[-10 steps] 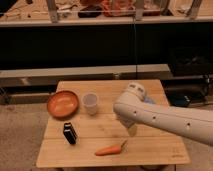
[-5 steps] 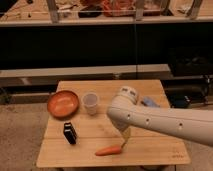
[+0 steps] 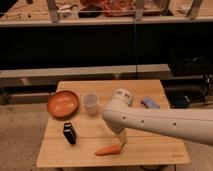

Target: Knock the eraser over

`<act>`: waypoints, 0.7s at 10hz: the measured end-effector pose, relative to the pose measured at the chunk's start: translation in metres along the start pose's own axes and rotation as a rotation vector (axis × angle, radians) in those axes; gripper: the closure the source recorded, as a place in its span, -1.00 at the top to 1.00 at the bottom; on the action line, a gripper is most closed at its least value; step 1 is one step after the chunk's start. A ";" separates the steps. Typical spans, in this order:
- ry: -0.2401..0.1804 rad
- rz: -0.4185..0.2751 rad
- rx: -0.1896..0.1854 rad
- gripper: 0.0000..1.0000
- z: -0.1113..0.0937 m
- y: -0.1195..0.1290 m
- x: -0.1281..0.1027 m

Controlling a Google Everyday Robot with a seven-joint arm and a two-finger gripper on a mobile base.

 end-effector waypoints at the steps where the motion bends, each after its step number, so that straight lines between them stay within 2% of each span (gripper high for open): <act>1: -0.004 -0.006 -0.001 0.60 0.002 0.001 -0.001; 7: -0.040 -0.061 -0.002 0.56 0.018 -0.006 -0.024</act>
